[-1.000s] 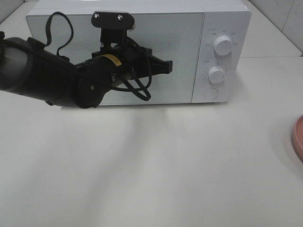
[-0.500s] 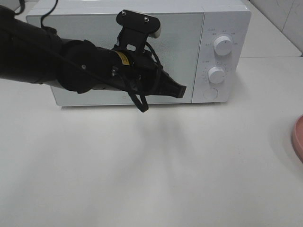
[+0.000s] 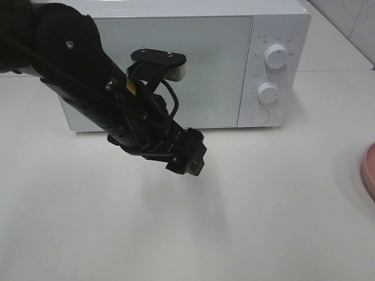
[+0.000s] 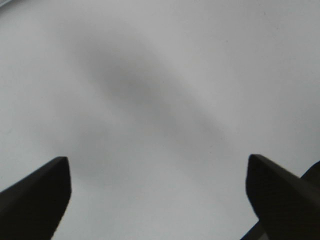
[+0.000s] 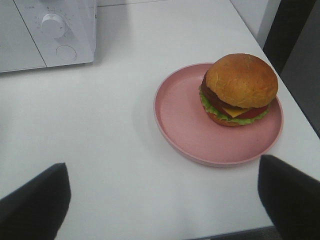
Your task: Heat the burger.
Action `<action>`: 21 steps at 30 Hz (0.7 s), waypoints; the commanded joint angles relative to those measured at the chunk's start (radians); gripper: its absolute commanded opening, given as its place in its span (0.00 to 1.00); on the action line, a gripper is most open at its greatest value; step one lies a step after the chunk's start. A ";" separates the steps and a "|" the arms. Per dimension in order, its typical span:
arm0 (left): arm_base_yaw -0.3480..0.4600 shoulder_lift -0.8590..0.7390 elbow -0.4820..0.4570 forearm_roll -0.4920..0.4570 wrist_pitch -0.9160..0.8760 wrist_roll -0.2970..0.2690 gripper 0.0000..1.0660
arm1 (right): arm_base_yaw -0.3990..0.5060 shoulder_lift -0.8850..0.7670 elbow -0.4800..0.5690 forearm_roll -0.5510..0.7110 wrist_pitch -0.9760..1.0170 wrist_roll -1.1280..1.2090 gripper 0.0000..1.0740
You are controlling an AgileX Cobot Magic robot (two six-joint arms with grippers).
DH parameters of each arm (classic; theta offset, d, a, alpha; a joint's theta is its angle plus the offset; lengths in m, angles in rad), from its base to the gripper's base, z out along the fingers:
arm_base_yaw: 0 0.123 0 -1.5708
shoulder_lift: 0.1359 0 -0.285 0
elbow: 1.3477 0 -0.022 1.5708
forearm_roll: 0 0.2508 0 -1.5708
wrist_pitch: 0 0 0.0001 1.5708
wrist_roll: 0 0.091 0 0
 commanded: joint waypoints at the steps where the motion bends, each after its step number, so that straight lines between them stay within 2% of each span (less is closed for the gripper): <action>1: -0.002 -0.040 -0.008 0.021 0.076 -0.047 0.96 | 0.002 -0.020 0.002 -0.005 -0.008 0.003 0.92; 10: -0.002 -0.117 -0.007 0.045 0.170 -0.045 0.96 | 0.002 -0.020 0.002 -0.005 -0.008 0.003 0.92; 21: 0.138 -0.175 -0.006 0.056 0.448 -0.045 0.96 | 0.002 -0.020 0.002 -0.005 -0.008 0.003 0.92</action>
